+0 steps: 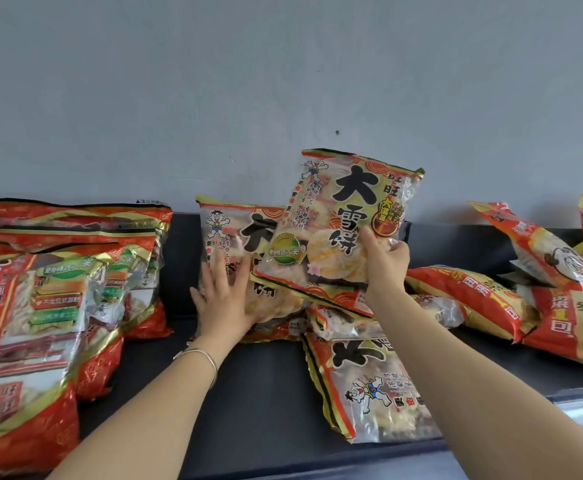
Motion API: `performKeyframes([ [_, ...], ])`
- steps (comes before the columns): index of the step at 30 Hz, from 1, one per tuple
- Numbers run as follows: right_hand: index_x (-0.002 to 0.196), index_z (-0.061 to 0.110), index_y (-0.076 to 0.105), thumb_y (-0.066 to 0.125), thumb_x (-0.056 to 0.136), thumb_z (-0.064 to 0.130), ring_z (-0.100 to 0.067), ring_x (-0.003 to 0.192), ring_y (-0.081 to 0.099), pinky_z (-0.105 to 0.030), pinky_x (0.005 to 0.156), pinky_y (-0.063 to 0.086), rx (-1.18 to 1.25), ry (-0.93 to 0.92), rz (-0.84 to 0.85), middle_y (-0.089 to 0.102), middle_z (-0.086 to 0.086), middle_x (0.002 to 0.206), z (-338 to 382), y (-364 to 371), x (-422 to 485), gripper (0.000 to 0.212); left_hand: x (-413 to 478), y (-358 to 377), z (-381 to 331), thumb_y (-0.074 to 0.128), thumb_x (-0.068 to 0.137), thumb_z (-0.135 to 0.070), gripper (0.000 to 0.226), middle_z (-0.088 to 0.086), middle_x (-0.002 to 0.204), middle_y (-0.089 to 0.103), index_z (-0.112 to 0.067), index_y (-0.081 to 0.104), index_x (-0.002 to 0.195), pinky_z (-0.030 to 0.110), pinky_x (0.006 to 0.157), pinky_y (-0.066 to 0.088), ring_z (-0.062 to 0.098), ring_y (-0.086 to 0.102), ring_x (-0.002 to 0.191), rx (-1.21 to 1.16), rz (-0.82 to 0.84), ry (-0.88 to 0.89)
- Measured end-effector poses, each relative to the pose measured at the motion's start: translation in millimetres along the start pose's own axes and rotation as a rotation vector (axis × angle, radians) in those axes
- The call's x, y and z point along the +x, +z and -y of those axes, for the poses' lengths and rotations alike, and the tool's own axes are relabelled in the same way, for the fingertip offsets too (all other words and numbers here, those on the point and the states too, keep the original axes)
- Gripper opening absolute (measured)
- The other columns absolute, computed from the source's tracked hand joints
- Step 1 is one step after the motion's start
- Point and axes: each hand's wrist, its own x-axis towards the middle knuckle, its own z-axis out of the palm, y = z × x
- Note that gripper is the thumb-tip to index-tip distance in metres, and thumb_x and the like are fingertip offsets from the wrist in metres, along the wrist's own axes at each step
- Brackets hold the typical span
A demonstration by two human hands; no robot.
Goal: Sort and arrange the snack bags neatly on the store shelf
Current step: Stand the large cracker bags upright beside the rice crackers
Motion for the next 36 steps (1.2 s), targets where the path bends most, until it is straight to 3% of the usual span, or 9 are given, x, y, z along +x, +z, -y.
performKeyframes([
  [4, 0.112, 0.022, 0.046, 0.074, 0.082, 0.040, -0.021, 0.103, 0.061, -0.039, 0.094, 0.050, -0.005, -0.016, 0.066, 0.061, -0.003, 0.113, 0, 2, -5, 0.045, 4, -8, 10, 0.069, 0.083, -0.018, 0.088, 0.003, 0.158, -0.018, -0.033, 0.014, 0.150, 0.063, 0.112, 0.013, 0.036, -0.007, 0.145, -0.069, 0.013, -0.003],
  [7, 0.118, 0.021, 0.046, 0.074, 0.081, 0.040, -0.022, 0.102, 0.064, -0.046, 0.096, 0.052, 0.018, -0.007, 0.137, 0.063, -0.003, 0.113, 2, 8, -13, 0.050, 6, -32, 9, 0.045, 0.090, 0.004, 0.044, 0.005, 0.145, 0.042, -0.016, 0.056, 0.126, 0.049, 0.112, 0.029, 0.027, 0.037, 0.135, -0.597, -0.281, -0.153],
  [9, 0.121, 0.021, 0.046, 0.075, 0.079, 0.042, -0.022, 0.102, 0.064, -0.047, 0.096, 0.052, 0.006, -0.014, 0.182, 0.063, -0.003, 0.114, 2, 15, -20, 0.055, 4, -55, 9, 0.038, 0.094, 0.000, 0.030, 0.007, 0.115, 0.062, -0.011, 0.060, 0.111, 0.036, 0.099, 0.043, 0.026, 0.055, 0.117, -1.007, -0.433, -0.288],
  [15, 0.106, 0.025, 0.049, 0.077, 0.074, 0.047, -0.022, 0.101, 0.066, -0.047, 0.094, 0.053, -0.020, -0.012, 0.321, 0.065, -0.003, 0.111, -11, 47, -55, 0.048, -7, -93, 9, 0.045, 0.097, -0.042, 0.038, -0.006, 0.117, 0.057, -0.020, 0.052, 0.126, 0.031, 0.093, 0.043, 0.013, 0.053, 0.109, -0.974, -0.190, -0.229],
  [20, 0.114, 0.021, 0.050, 0.073, 0.082, 0.039, -0.020, 0.101, 0.066, -0.043, 0.094, 0.054, -0.035, 0.021, 0.424, 0.066, -0.002, 0.112, -14, 66, -72, 0.043, -16, -101, 14, 0.048, 0.096, -0.038, 0.052, -0.005, 0.127, 0.045, -0.015, 0.034, 0.141, 0.029, 0.093, 0.035, 0.009, 0.042, 0.114, -0.940, -0.261, -0.286],
  [24, 0.123, 0.019, 0.056, 0.069, 0.083, 0.027, -0.022, 0.106, 0.064, -0.045, 0.097, 0.051, -0.225, -0.007, 0.458, 0.068, 0.000, 0.113, -22, 72, -76, 0.043, -19, -90, 26, 0.046, 0.098, -0.031, 0.050, 0.007, 0.141, 0.043, -0.015, 0.031, 0.143, 0.040, 0.101, 0.040, 0.023, 0.045, 0.125, -0.758, -0.371, -0.280],
  [27, 0.139, 0.016, 0.039, 0.069, 0.085, 0.022, -0.028, 0.117, 0.057, -0.046, 0.101, 0.048, -0.372, 0.000, 0.472, 0.057, -0.007, 0.130, -22, 70, -79, 0.062, -20, -75, 30, 0.047, 0.097, -0.030, 0.058, 0.011, 0.146, 0.034, -0.019, 0.024, 0.148, 0.045, 0.106, 0.037, 0.029, 0.041, 0.130, -0.774, -0.227, -0.370],
  [31, 0.150, 0.016, 0.020, 0.063, 0.092, 0.019, -0.033, 0.124, 0.050, -0.042, 0.098, 0.047, -0.543, -0.087, 0.397, 0.035, -0.012, 0.144, -18, 67, -73, 0.072, -31, -54, 22, 0.071, 0.079, -0.044, 0.103, 0.015, 0.149, 0.020, -0.026, 0.001, 0.152, 0.046, 0.113, 0.027, 0.035, 0.029, 0.135, -0.709, 0.045, -0.377],
  [36, 0.148, 0.017, 0.027, 0.060, 0.095, 0.017, -0.029, 0.119, 0.053, -0.032, 0.089, 0.047, -0.625, -0.183, 0.435, 0.035, -0.013, 0.142, -18, 62, -71, 0.063, -30, -47, 14, 0.072, 0.074, -0.051, 0.112, 0.015, 0.148, 0.019, -0.031, -0.008, 0.150, 0.047, 0.109, 0.030, 0.037, 0.033, 0.131, -0.582, -0.024, -0.364],
])
